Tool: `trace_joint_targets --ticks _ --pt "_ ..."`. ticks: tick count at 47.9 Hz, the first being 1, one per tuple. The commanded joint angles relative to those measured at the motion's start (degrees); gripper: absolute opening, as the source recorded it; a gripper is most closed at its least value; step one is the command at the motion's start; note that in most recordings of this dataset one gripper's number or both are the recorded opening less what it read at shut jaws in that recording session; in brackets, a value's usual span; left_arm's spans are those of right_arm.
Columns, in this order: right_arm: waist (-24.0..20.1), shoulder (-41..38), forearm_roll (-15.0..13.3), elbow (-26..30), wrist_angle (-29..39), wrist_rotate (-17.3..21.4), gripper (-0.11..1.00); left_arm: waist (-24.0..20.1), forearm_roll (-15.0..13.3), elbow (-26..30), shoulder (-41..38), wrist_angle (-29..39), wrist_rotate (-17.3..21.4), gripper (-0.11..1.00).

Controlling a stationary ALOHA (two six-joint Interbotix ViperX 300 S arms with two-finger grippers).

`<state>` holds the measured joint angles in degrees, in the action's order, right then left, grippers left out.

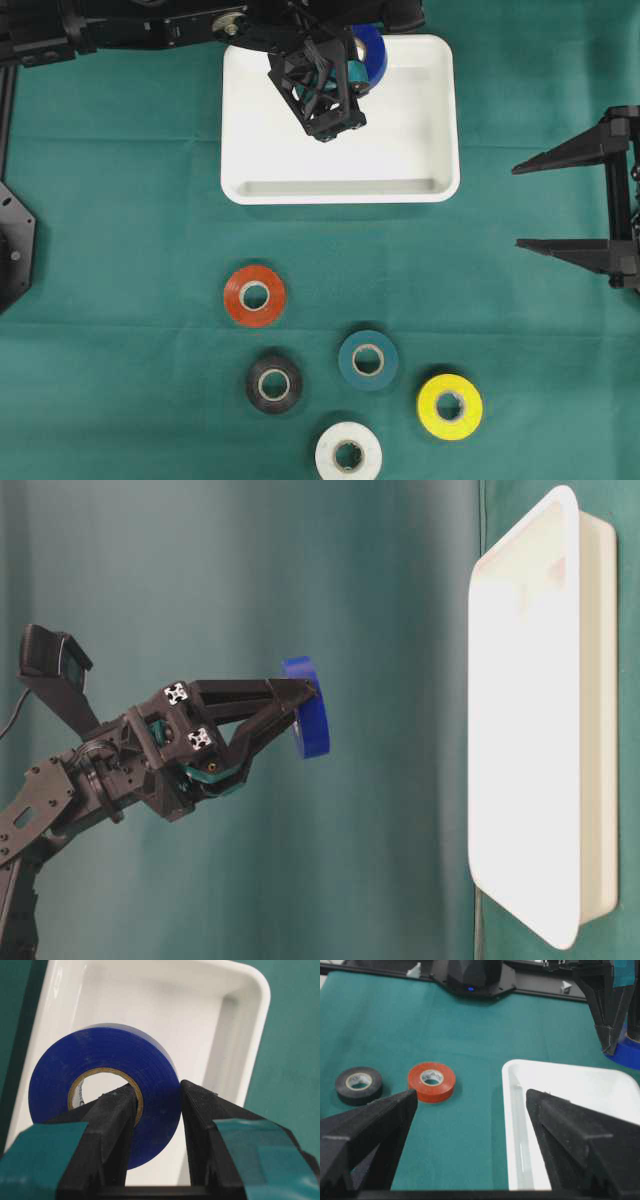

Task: Pick up the tape from a random location and place it into the white case.
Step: 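Carry the blue roll over the white tray and lower it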

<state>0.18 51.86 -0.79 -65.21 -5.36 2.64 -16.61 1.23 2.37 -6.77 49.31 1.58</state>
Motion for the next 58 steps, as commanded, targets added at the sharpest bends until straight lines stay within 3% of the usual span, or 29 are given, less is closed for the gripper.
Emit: trace_joint_targets --ticks 1,40,58 --pt "0.09 -0.26 0.00 1.58 -0.18 0.09 0.89 -0.09 0.00 1.41 1.14 -0.26 0.00 0.22" --pt "0.09 -0.26 0.00 1.58 -0.18 0.09 0.89 -0.09 -0.09 0.62 1.05 -0.35 -0.09 0.22" --pt "0.09 -0.26 -0.09 1.58 0.09 0.09 0.89 -0.09 -0.09 -4.22 -2.29 -7.21 -0.09 0.22"
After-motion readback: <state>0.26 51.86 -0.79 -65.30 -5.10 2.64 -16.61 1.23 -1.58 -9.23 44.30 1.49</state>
